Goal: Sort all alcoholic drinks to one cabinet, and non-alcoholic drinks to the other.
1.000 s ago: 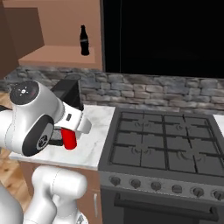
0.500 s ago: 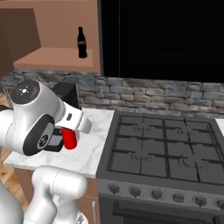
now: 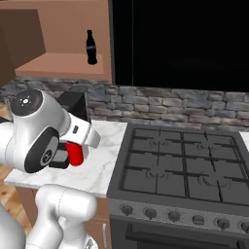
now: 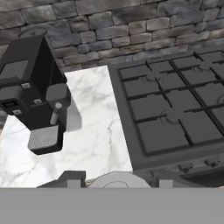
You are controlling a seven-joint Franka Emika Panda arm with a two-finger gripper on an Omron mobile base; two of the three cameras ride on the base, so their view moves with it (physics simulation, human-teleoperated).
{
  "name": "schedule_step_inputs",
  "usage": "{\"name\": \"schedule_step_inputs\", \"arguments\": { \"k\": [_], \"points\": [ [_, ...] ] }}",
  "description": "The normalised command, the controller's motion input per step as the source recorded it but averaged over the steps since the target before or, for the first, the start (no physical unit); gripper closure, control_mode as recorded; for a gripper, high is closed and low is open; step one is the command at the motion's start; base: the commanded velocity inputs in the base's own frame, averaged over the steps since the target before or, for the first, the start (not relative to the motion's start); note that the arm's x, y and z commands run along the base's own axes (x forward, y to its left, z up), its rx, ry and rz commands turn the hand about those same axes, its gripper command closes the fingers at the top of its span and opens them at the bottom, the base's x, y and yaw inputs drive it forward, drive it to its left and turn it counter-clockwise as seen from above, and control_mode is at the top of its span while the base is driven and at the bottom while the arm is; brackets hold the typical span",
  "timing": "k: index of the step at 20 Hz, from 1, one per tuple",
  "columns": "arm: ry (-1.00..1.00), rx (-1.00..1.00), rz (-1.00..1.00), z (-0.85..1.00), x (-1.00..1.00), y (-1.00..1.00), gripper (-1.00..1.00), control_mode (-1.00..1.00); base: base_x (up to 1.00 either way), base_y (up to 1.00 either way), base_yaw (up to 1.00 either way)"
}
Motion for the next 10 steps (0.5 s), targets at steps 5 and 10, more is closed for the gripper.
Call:
{"name": "schedule_step_inputs", "arguments": {
  "k": [5,10],
  "points": [
    [-0.03,0.00,0.12,0.29,0.00,0.51,1.00,-1.00,0.00,0.00,0.00],
    [-0.05,0.00,0.15,0.44,0.01,0.48,1.00,-1.00,0.00,0.00,0.00]
  ]
}}
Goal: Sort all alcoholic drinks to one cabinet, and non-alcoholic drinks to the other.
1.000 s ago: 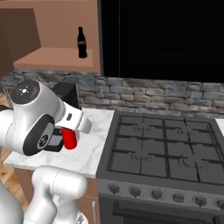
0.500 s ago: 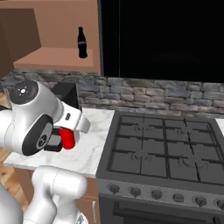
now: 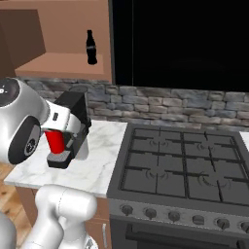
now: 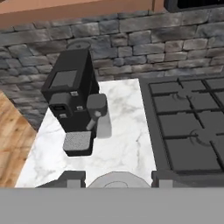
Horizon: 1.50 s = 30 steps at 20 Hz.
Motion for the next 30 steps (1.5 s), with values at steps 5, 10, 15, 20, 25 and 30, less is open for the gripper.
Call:
{"name": "schedule_step_inputs", "arguments": {
  "k": [5,10,15,20,25,30],
  "points": [
    [-0.06,0.00,0.11,0.60,0.16,0.26,1.00,-1.00,0.00,0.00,0.00],
    [-0.04,0.00,0.05,0.43,0.46,0.37,1.00,-1.00,0.00,0.00,0.00],
    [-0.08,0.00,0.01,0.19,0.39,0.43,1.00,-1.00,0.00,0.00,0.00],
    [-0.08,0.00,0.00,0.21,0.38,0.29,1.00,-1.00,0.00,0.00,0.00],
    [-0.02,0.00,0.00,0.30,0.51,0.19,1.00,-1.00,0.00,0.00,0.00],
    [-0.02,0.00,0.00,0.37,0.45,0.04,1.00,-1.00,0.00,0.00,0.00]
  ]
}}
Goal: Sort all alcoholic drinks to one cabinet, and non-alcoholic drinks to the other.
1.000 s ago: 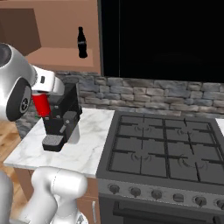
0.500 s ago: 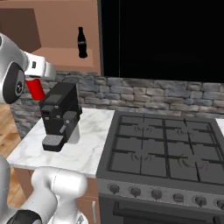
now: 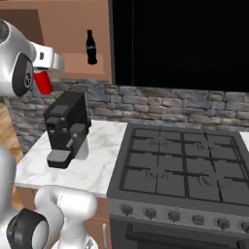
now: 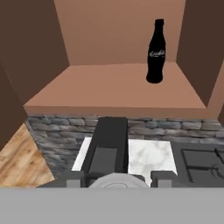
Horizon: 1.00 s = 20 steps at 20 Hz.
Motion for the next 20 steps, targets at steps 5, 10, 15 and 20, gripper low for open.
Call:
{"name": "schedule_step_inputs", "arguments": {
  "k": [5,10,15,20],
  "points": [
    [-0.04,0.00,0.00,0.36,0.38,0.19,1.00,-1.00,0.00,0.00,0.00],
    [-0.04,0.00,0.00,0.13,0.43,0.15,1.00,-1.00,0.00,0.00,0.00],
    [-0.08,-0.01,0.00,0.00,0.47,0.16,1.00,-1.00,0.00,0.00,0.00],
    [-0.12,-0.01,0.00,-0.01,0.43,0.00,1.00,-1.00,0.00,0.00,0.00]
  ]
}}
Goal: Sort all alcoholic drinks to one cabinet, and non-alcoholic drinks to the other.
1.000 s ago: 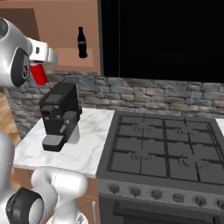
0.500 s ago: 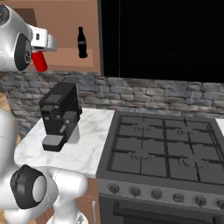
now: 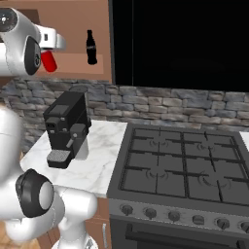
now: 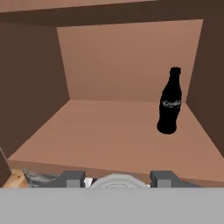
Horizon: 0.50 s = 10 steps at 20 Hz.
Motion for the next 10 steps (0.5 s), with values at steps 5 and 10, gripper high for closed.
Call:
{"name": "schedule_step_inputs", "arguments": {
  "k": [5,10],
  "points": [
    [-0.04,0.00,0.00,0.00,0.52,0.00,1.00,-1.00,0.00,0.00,0.00],
    [0.00,0.00,0.00,0.00,0.44,0.00,1.00,-1.00,0.00,0.00,0.00]
  ]
}}
